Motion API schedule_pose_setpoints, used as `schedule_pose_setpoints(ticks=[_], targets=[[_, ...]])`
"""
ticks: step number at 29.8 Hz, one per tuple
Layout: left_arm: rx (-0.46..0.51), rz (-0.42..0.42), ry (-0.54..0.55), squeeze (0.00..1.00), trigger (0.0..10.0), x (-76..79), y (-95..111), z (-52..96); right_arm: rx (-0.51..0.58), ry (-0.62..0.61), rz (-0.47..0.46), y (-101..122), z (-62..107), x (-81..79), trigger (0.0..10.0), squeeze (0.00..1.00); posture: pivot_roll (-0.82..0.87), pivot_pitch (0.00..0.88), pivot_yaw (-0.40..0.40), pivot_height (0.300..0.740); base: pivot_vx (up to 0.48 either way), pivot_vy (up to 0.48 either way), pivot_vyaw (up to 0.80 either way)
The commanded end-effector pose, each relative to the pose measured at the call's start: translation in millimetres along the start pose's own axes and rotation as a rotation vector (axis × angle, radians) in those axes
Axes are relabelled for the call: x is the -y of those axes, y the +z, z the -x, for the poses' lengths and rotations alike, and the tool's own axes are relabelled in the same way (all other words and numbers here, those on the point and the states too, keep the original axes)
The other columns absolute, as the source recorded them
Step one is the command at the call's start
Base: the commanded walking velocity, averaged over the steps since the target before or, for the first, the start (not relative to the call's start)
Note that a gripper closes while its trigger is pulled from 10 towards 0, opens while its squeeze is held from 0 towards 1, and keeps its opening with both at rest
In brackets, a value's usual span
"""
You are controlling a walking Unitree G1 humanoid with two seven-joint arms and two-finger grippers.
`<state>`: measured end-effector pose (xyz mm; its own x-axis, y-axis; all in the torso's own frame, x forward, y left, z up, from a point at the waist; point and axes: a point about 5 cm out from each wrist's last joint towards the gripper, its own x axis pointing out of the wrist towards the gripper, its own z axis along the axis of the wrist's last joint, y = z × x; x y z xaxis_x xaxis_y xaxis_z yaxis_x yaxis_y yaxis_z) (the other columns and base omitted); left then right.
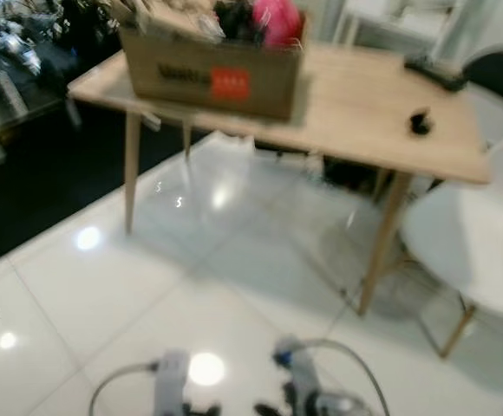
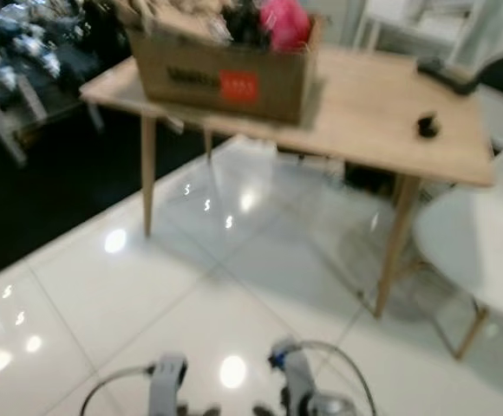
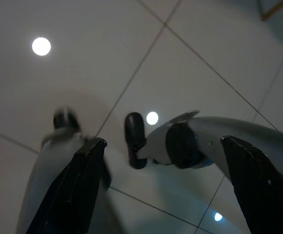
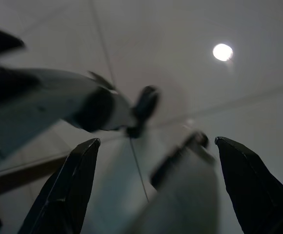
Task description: Picking trash to rubbish bin
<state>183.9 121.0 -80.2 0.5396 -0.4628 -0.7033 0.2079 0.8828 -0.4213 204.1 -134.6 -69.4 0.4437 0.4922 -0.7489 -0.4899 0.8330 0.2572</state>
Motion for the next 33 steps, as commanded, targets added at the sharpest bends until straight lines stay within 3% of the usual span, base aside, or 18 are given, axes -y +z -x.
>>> schedule_pose_setpoints(ticks=[1, 33], targets=[[-0.026, 0.001, -0.004, 0.00, 10.0, 1.7, -7.0, 0.3, -0.007, -0.001, -0.012, -2.0, -1.5, -2.8, 10.0, 0.00, 0.04, 0.085, -0.043, 0.740, 0.000, 0.000, 0.00], [-0.042, -0.019, -0.004, 0.00, 10.0, 3.7, -10.7, -0.1, -0.039, -0.019, -0.036, -8.4, -0.6, -2.0, 10.0, 0.00, 0.04, 0.085, -0.045, 0.740, 0.000, 0.000, -0.73]])
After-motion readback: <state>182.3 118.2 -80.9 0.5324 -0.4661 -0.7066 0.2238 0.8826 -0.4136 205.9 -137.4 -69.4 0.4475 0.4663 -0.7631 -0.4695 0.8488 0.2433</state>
